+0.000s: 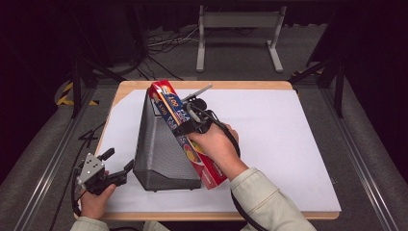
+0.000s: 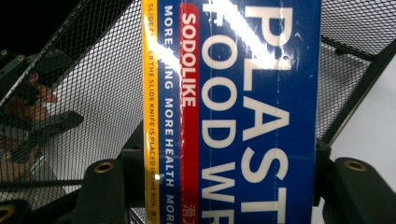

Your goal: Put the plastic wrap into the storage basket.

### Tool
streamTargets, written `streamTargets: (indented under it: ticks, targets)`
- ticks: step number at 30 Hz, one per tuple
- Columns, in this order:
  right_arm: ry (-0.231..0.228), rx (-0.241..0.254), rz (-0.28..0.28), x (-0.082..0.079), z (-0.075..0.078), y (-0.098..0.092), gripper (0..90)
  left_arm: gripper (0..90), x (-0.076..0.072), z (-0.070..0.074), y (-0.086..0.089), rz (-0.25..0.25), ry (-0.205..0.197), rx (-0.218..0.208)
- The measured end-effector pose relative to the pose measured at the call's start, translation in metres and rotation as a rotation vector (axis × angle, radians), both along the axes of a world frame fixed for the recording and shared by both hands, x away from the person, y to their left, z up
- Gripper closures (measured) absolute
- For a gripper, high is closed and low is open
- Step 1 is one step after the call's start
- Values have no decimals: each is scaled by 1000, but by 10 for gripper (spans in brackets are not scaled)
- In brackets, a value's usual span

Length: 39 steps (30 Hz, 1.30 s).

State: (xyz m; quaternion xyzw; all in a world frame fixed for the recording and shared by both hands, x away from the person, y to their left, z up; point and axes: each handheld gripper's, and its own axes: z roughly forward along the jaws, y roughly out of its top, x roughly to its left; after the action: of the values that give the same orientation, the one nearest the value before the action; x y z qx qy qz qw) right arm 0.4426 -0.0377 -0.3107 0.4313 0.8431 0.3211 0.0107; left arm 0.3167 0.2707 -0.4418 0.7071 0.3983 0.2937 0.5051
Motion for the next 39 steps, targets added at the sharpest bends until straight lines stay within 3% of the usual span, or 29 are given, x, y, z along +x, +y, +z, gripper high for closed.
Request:
streamTargets:
  ticks: [11, 12, 17, 28, 35, 39]
  targets:
    - [39, -16, -10, 11, -10, 10, 392, 178, 0, 0, 0, 0, 2, 0]
    - [48, 2, -18, 13, -11, 10, 391, 178, 0, -1, 0, 0, 3, 0]
    - [38, -40, -23, 15, -14, 11, 391, 178, 0, -1, 0, -1, 3, 0]
    - [93, -73, -49, 24, -30, 12, 388, 177, 0, -1, 0, -3, 3, 2]
    - [73, -125, -48, 26, -35, 19, 384, 177, -1, -1, 1, -1, 2, -2]
    - [89, -155, -42, 26, -40, 23, 383, 177, -1, -1, 1, 0, 3, 0]
